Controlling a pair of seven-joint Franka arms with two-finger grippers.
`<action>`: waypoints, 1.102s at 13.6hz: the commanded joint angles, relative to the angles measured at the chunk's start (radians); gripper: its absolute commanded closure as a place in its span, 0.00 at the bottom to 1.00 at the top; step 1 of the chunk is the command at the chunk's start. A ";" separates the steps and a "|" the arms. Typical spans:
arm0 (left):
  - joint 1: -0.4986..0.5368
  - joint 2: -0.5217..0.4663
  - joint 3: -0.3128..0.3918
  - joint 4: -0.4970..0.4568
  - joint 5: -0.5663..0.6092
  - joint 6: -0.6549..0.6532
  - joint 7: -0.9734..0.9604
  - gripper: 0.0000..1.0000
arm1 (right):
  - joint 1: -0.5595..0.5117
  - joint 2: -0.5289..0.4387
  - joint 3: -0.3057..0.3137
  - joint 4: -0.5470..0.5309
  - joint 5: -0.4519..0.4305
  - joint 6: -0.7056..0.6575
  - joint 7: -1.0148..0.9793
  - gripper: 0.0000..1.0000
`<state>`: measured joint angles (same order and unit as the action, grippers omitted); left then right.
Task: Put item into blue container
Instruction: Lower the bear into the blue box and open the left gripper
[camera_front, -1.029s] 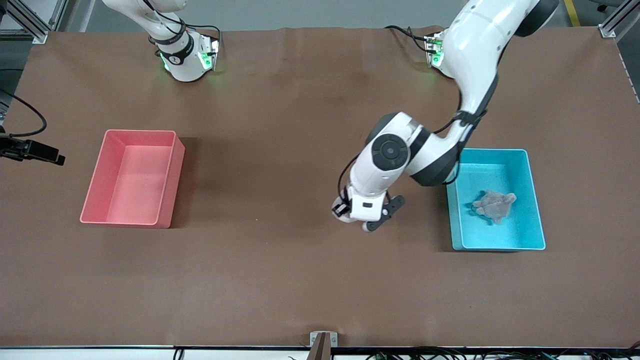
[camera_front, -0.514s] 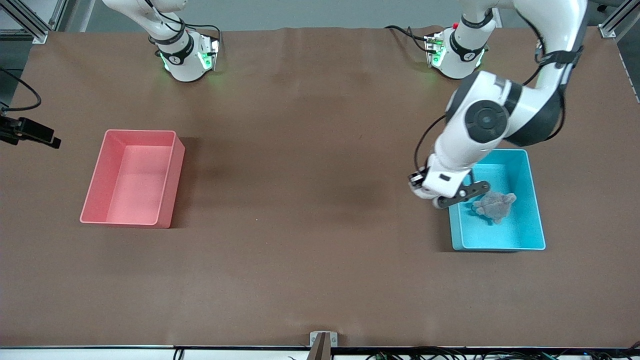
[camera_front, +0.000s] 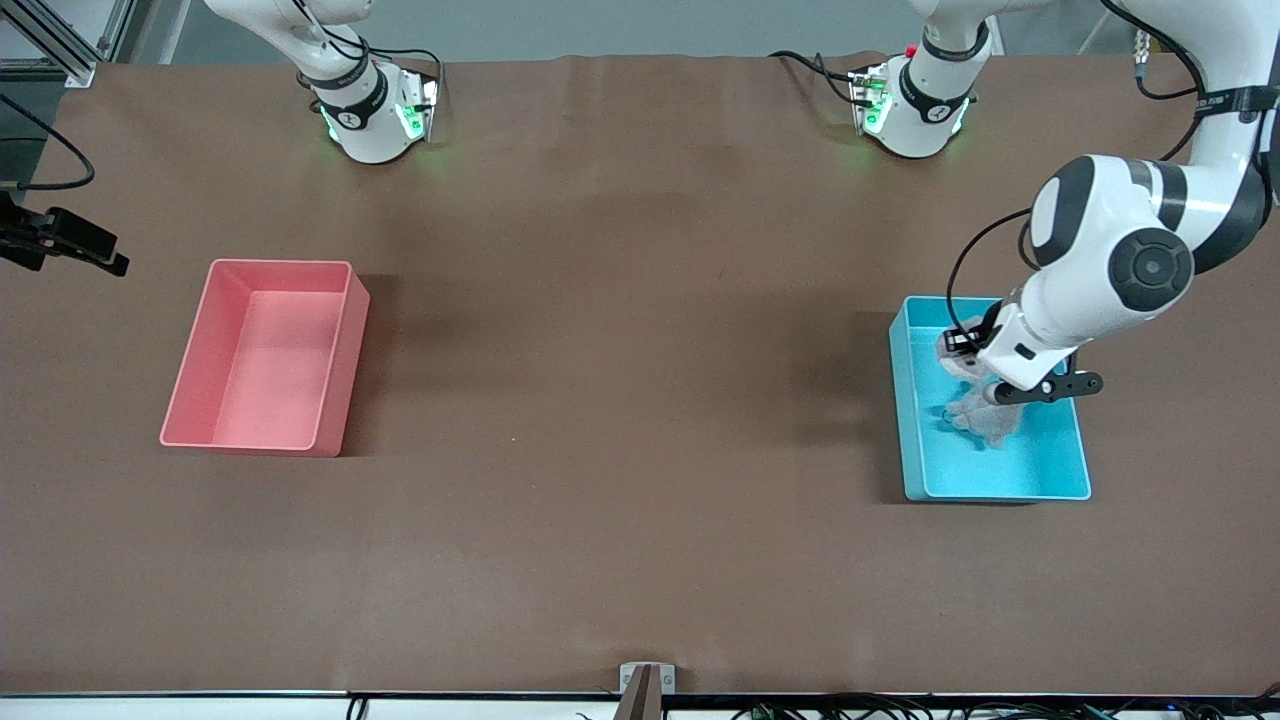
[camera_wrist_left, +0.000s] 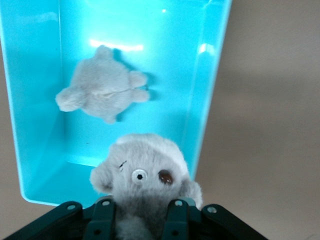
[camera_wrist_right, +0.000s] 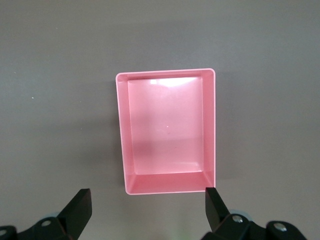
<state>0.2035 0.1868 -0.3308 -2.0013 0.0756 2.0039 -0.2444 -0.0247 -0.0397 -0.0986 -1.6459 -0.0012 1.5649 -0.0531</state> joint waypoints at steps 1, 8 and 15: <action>0.037 0.000 -0.013 -0.046 -0.019 0.048 0.072 0.83 | 0.002 -0.039 0.000 -0.046 -0.020 0.023 -0.033 0.00; 0.076 0.117 -0.013 -0.086 -0.019 0.153 0.143 0.82 | 0.002 -0.057 0.000 -0.049 -0.008 0.012 -0.031 0.00; 0.102 0.141 -0.013 -0.112 -0.016 0.199 0.201 0.73 | 0.009 -0.086 0.002 -0.095 -0.008 0.007 -0.031 0.00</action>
<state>0.2821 0.3479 -0.3318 -2.0989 0.0752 2.1942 -0.0758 -0.0231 -0.0773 -0.0968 -1.6916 -0.0019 1.5620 -0.0759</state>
